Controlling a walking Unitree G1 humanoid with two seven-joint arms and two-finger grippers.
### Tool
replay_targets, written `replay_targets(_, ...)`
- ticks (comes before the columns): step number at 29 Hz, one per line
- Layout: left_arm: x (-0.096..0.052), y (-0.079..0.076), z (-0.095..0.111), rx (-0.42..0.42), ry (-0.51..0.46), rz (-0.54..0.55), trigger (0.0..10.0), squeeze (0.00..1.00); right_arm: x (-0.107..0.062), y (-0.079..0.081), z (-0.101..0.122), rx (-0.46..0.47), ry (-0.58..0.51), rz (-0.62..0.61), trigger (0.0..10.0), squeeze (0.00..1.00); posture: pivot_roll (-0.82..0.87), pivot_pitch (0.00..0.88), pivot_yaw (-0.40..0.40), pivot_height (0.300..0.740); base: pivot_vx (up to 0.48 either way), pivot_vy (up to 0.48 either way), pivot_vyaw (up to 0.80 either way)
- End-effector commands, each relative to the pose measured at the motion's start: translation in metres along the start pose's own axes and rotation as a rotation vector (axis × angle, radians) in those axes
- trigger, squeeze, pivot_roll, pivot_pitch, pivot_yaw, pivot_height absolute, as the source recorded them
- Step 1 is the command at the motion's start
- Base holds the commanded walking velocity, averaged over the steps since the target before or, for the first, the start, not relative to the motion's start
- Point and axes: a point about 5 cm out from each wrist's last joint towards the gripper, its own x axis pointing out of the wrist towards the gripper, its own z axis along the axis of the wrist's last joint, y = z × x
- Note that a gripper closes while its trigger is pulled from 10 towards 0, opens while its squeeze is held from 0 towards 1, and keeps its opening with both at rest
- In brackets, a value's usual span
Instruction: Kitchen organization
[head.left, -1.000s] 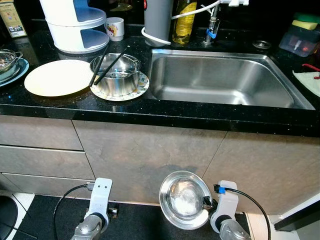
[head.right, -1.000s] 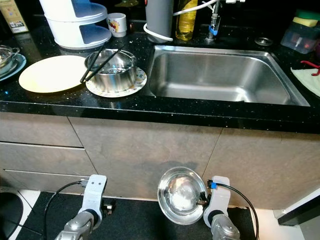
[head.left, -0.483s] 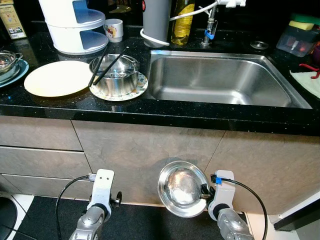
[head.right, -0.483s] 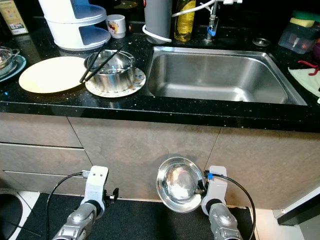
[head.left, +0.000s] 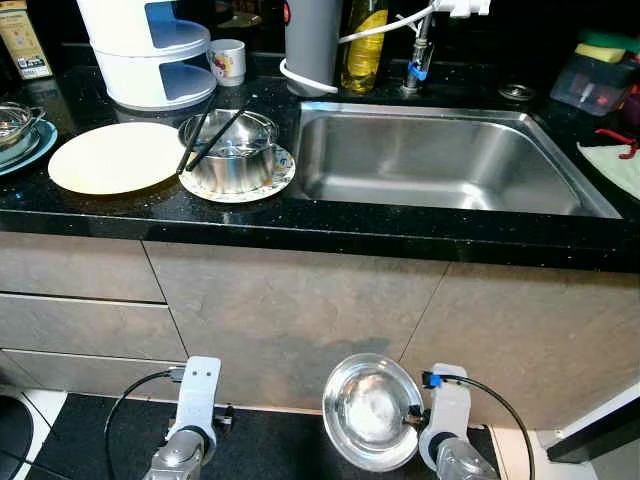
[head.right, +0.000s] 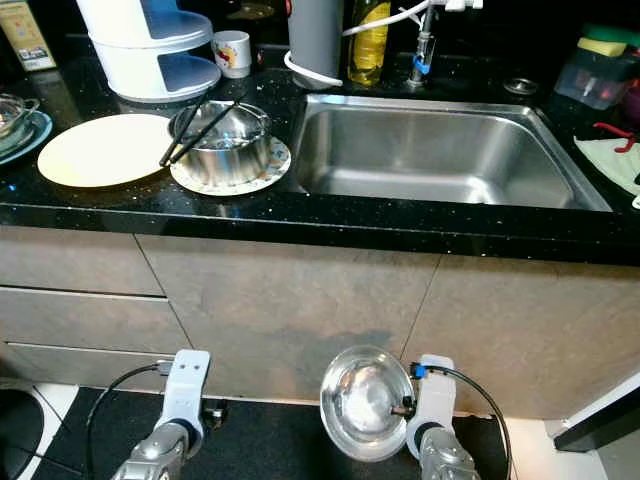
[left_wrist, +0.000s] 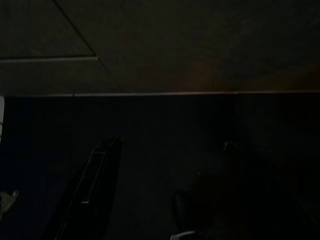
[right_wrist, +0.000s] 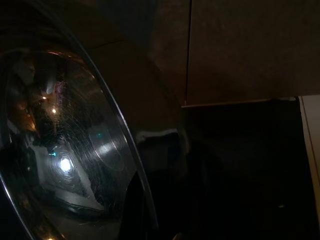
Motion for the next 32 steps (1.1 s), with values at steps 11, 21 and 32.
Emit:
replay_targets(11,0.000,0.003,0.005,0.029,-0.038,-0.010,10.0,0.00,-0.001,0.005,0.000,0.022,-0.051,0.013,10.0,0.00,-0.07,0.165,0.029,0.740,0.000,0.000,0.00)
replay_targets(21,-0.002,-0.002,-0.006,0.021,-0.002,-0.020,10.0,0.00,-0.004,0.003,-0.008,-0.049,-0.032,0.007,10.0,0.00,-0.12,0.191,0.054,0.740,0.000,0.000,0.00)
replay_targets(32,-0.004,-0.011,-0.005,0.022,-0.016,-0.044,10.0,0.00,-0.012,-0.008,-0.017,-0.067,-0.042,0.002,10.0,0.00,-0.13,0.193,0.018,0.740,0.000,0.000,0.00)
